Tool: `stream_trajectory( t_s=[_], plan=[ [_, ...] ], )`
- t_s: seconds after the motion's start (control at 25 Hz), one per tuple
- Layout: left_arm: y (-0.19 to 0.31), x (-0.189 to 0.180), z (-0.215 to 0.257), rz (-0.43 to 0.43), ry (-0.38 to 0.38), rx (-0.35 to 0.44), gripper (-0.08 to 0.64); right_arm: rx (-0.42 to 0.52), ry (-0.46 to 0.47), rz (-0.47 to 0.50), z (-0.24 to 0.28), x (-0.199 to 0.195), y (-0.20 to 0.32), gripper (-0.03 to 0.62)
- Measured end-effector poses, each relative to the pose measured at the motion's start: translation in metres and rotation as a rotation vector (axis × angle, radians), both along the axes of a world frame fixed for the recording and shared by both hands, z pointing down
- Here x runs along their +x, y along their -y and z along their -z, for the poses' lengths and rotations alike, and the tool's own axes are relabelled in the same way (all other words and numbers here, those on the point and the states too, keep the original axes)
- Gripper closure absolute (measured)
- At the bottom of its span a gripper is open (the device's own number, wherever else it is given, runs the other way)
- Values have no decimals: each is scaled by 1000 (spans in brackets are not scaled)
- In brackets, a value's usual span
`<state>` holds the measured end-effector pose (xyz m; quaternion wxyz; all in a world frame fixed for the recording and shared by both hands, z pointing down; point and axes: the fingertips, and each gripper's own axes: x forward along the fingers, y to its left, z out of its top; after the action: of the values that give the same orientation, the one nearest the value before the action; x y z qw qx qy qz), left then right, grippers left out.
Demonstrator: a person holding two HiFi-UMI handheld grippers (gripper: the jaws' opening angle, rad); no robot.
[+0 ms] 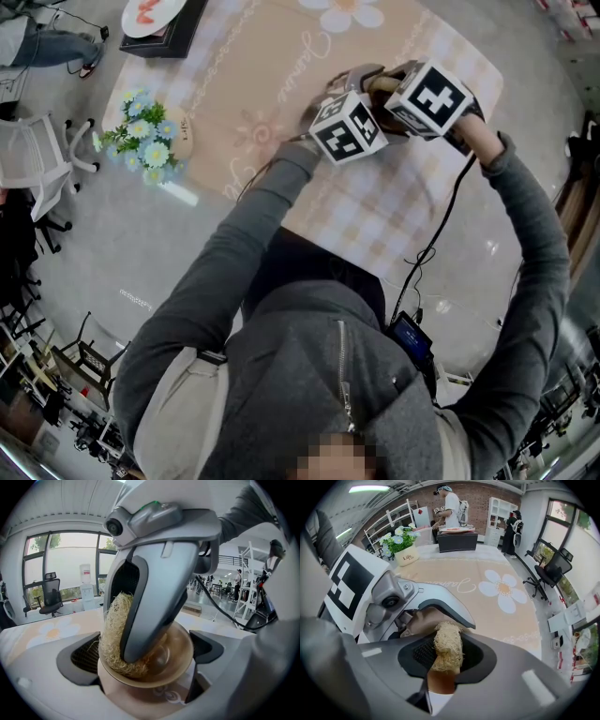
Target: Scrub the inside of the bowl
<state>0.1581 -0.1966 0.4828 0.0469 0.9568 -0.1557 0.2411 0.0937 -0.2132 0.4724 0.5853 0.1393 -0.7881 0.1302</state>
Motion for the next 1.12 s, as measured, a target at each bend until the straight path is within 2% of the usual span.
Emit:
stream_trajectory(
  t_s=[0.68, 1.12],
  plan=[
    [0, 0, 0, -1, -1, -6, -23, 73, -4, -3, 0, 11, 10, 494],
    [0, 0, 0, 0, 0, -5, -23, 58, -30, -38, -1, 24, 6, 494]
  ],
)
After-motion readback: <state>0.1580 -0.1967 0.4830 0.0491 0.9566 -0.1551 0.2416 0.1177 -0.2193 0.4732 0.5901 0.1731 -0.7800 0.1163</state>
